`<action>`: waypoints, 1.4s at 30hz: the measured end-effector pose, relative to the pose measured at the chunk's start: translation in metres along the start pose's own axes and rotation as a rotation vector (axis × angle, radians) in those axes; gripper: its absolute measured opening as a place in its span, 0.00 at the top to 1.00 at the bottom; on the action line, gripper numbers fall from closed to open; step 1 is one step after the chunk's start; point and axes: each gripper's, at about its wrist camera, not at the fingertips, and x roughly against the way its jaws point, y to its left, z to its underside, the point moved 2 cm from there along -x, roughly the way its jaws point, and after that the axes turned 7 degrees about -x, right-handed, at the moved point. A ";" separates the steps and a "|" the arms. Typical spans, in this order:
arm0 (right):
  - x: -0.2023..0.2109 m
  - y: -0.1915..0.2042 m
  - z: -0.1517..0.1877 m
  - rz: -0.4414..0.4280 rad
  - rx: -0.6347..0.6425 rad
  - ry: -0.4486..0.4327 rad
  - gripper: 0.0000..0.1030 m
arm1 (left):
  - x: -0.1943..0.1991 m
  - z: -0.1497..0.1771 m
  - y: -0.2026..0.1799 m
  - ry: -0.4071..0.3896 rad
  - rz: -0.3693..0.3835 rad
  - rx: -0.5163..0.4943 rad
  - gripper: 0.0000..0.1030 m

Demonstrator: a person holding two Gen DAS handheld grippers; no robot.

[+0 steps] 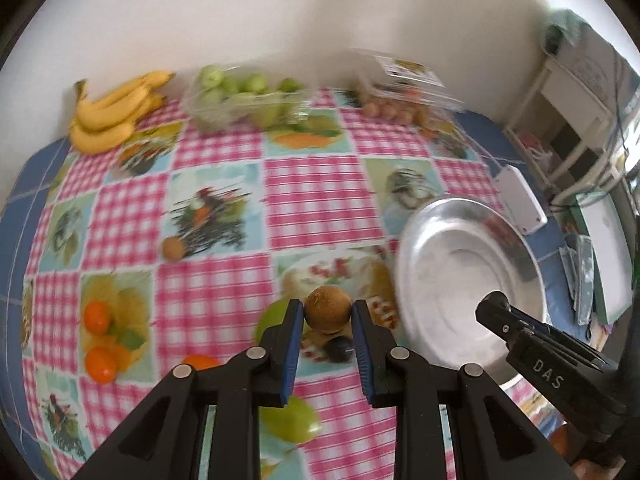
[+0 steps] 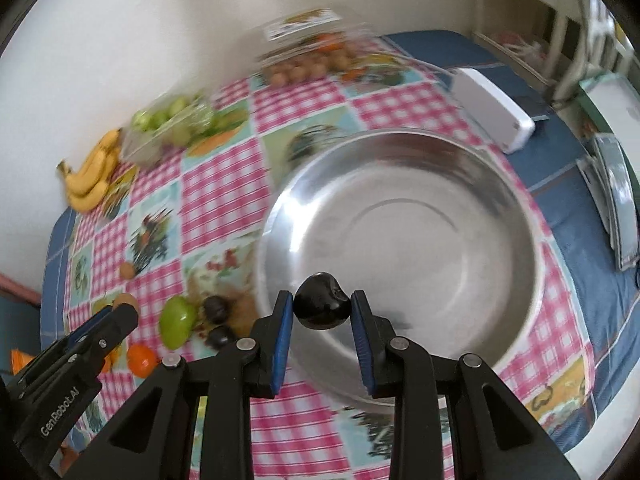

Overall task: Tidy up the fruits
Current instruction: 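Carry the kiwi in the left tool and the plum in the right tool over the steel bowl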

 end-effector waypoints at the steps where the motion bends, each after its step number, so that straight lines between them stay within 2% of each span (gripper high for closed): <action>1: 0.001 -0.006 -0.002 0.008 -0.009 -0.004 0.70 | -0.002 -0.002 -0.008 0.001 0.009 -0.013 0.74; 6: -0.005 -0.036 -0.011 0.044 -0.069 0.004 0.70 | -0.015 -0.009 -0.050 -0.003 0.034 -0.102 0.74; 11: -0.002 -0.061 -0.018 0.044 -0.133 -0.003 0.70 | -0.026 -0.011 -0.087 -0.024 0.044 -0.205 0.74; 17: -0.004 -0.072 -0.021 0.056 -0.161 -0.003 0.70 | -0.045 -0.013 -0.112 -0.004 0.058 -0.238 0.74; 29: -0.025 -0.081 -0.021 0.080 -0.198 0.048 0.70 | -0.076 -0.008 -0.121 0.033 0.050 -0.243 0.74; 42: -0.039 -0.083 -0.022 0.091 -0.209 0.084 0.70 | -0.089 -0.006 -0.117 0.052 0.054 -0.238 0.74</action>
